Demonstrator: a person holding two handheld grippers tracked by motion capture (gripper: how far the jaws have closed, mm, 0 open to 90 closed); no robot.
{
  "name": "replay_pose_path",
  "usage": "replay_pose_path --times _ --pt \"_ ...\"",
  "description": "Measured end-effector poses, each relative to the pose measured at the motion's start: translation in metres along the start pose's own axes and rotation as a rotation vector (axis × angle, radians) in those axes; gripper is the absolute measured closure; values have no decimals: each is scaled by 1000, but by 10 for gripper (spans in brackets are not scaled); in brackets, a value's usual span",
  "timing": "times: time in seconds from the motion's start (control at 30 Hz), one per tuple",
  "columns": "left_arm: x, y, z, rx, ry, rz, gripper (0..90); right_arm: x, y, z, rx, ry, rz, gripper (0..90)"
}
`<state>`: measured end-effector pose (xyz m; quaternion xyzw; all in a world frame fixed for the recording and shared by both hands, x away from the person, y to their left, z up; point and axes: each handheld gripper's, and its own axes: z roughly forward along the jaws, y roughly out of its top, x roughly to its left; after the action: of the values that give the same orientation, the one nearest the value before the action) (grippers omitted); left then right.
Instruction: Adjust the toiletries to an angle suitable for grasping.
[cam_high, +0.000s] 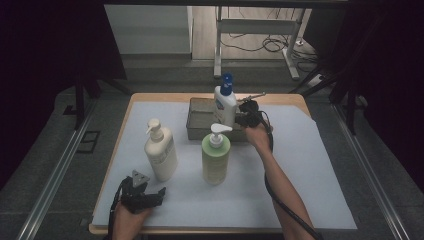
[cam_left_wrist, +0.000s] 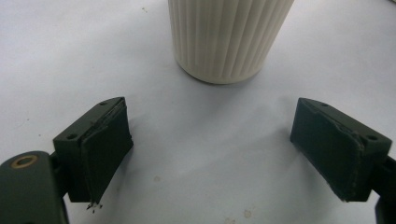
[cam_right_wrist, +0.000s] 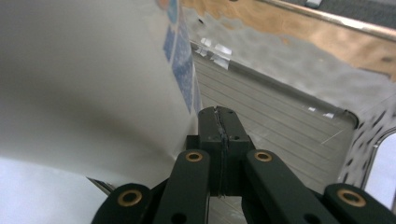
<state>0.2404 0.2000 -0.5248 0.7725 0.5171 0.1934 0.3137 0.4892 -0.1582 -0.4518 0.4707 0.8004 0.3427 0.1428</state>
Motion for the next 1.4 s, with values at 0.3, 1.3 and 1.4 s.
replay_pose_path --times 0.3,1.3,1.4 --pt "0 0 0 1 1 1 118 3 0 3 17 8 -12 897" --pt "0 0 0 1 0 0 118 17 6 19 61 21 -22 895" --pt "0 0 0 1 0 1 118 20 7 21 58 21 -20 895"
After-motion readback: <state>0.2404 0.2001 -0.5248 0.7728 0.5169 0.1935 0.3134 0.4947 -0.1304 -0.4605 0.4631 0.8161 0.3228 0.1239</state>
